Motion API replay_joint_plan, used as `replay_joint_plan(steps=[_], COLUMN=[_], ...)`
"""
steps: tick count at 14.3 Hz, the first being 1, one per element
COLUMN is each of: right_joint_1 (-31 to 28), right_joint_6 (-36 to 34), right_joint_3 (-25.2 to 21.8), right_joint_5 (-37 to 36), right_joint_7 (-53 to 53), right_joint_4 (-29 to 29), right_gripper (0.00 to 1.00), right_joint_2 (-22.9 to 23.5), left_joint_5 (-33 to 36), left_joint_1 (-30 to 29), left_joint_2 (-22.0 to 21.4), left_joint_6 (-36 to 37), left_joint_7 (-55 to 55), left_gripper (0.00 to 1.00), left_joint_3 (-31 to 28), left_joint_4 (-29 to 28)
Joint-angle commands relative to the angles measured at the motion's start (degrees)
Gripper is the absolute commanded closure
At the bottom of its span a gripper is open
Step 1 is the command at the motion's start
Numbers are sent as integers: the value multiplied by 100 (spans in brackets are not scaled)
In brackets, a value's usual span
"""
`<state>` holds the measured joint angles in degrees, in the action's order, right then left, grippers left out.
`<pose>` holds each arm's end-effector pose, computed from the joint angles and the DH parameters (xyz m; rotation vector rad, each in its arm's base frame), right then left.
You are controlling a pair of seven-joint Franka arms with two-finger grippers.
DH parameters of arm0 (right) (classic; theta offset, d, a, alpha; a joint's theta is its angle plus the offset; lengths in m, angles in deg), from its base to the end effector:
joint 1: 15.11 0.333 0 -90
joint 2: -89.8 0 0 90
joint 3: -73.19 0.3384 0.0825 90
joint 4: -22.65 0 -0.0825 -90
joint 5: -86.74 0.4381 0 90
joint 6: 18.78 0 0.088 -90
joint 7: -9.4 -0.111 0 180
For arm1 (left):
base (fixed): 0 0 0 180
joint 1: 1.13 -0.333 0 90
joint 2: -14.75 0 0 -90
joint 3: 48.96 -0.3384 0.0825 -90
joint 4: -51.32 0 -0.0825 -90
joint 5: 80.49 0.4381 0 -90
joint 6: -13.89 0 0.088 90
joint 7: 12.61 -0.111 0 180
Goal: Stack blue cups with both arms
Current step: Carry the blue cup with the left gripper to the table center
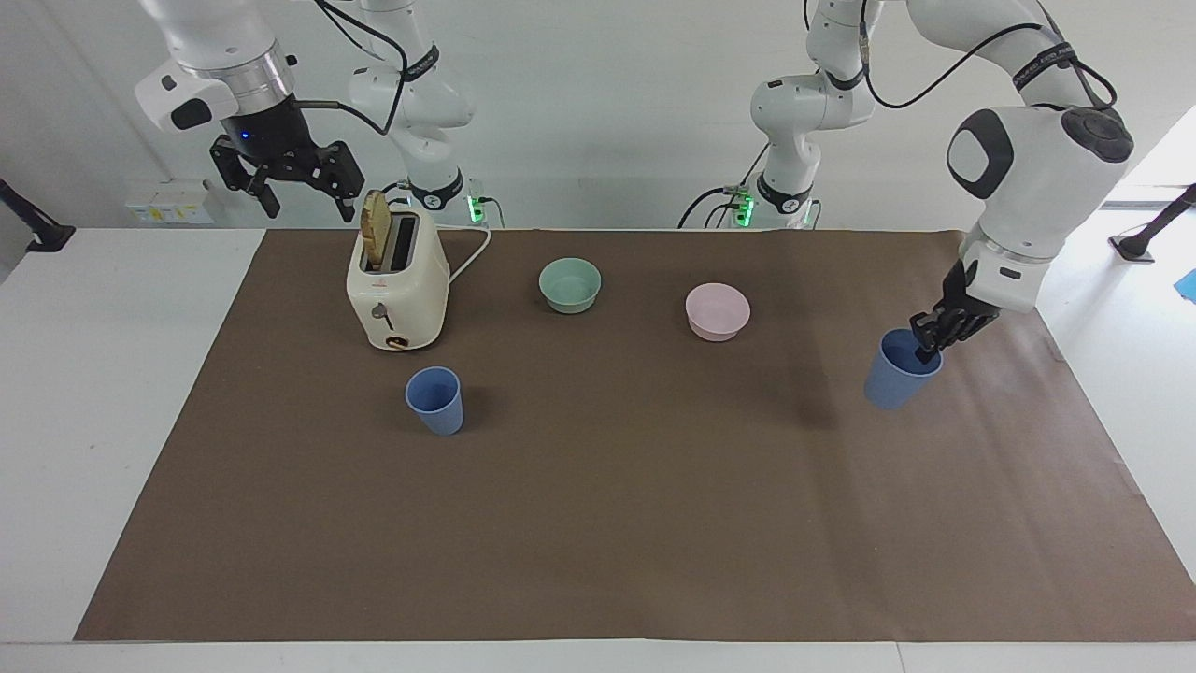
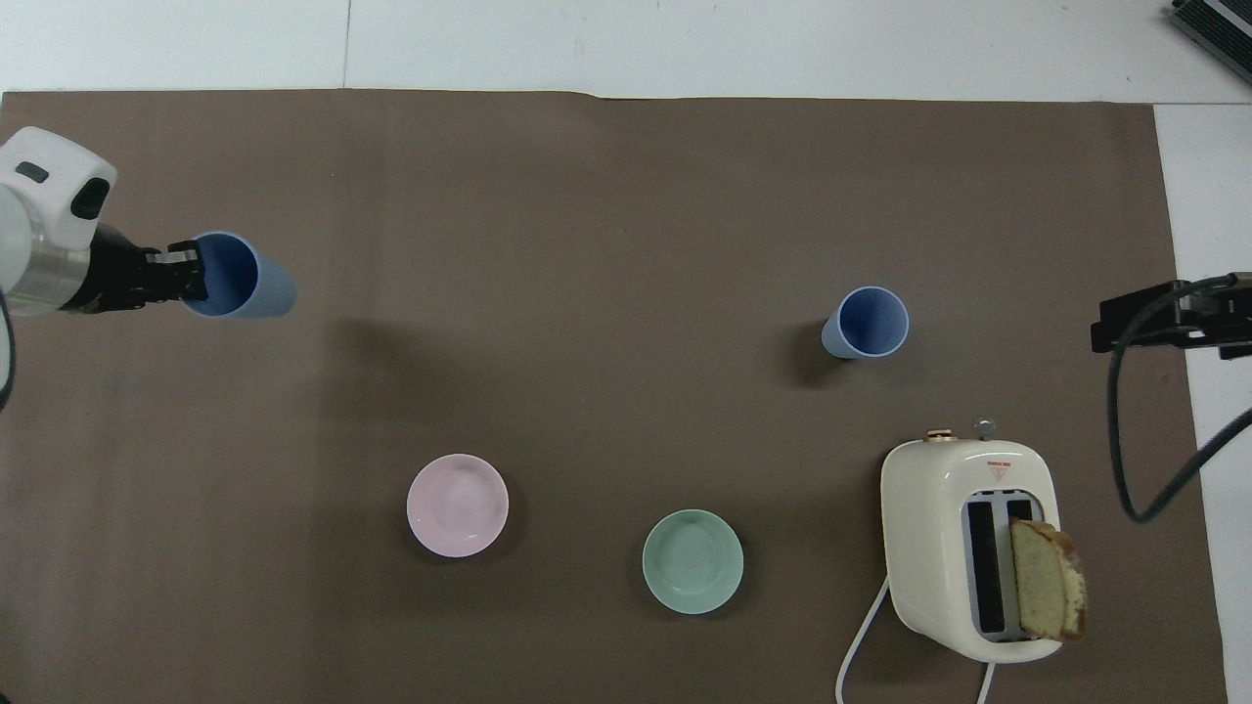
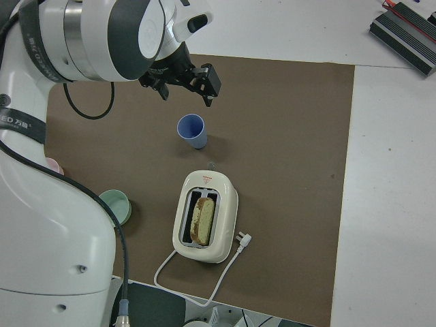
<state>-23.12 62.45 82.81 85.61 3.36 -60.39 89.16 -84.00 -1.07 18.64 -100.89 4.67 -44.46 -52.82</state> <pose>0.5876 0.0148 0.6992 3.1162 -0.1250 -0.0298 0.6455 -0.0544 0.5083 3.0310 0.3730 0.1590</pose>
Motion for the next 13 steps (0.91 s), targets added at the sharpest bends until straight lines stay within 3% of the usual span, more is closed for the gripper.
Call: replay_joint_plan(steps=[1,8,13], right_joint_1=[-113,-130,-192], right_joint_6=[77,68,646], right_joint_3=[40,31,40], right_joint_5=[113,104,113], right_joint_7=[165,182,200], right_joint_4=[-151,-204,-800], right_gripper=[0,0,0], right_joint_2=[-129,-147,-234], left_joint_5=[-27,35,35], left_joint_1=[659,2216,2946], left_joint_2=[94,796,1042], left_joint_6=[26,-896,-1405], left_joint_7=[722,2489,2983], left_gripper=[100,100,100], left_joint_3=[-72,-73,-73], left_joint_4=[139,113,-150])
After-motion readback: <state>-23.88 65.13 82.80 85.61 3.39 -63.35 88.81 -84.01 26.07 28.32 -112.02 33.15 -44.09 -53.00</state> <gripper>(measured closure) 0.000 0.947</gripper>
